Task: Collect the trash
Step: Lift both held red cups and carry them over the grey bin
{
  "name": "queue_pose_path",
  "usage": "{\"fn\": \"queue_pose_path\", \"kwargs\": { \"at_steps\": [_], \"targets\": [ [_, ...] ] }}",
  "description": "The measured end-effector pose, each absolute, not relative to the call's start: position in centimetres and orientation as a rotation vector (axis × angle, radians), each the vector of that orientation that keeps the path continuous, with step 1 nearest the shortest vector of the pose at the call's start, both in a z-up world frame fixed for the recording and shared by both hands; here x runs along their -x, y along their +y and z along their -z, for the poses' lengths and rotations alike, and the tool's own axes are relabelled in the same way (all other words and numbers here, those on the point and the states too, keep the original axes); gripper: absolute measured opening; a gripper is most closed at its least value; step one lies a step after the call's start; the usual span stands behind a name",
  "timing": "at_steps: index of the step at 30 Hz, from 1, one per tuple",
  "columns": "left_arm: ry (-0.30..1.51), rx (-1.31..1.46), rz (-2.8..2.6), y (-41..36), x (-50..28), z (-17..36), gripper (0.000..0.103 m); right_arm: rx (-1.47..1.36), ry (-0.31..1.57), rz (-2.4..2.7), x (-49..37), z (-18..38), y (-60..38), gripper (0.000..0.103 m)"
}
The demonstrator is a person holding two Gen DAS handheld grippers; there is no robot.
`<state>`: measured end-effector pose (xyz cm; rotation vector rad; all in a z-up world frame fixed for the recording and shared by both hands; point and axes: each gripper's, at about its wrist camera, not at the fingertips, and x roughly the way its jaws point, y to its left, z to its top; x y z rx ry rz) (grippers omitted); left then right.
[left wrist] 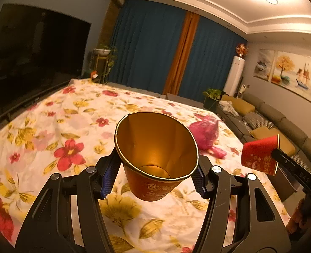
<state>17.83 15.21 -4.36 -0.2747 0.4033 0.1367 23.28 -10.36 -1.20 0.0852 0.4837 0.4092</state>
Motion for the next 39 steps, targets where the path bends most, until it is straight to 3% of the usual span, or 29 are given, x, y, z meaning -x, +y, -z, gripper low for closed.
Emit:
{"fn": "queue_pose_path", "kwargs": {
  "at_steps": [15, 39],
  "targets": [
    [0.385, 0.161, 0.022, 5.1, -19.1, -0.1, 0.059, -0.109, 0.415, -0.319, -20.8, -1.2, -16.9, 0.004],
    [0.373, 0.074, 0.325, -12.4, -24.7, -0.4, 0.059, -0.167, 0.352, 0.001, -19.7, -1.9, -30.7, 0.004]
  ]
}}
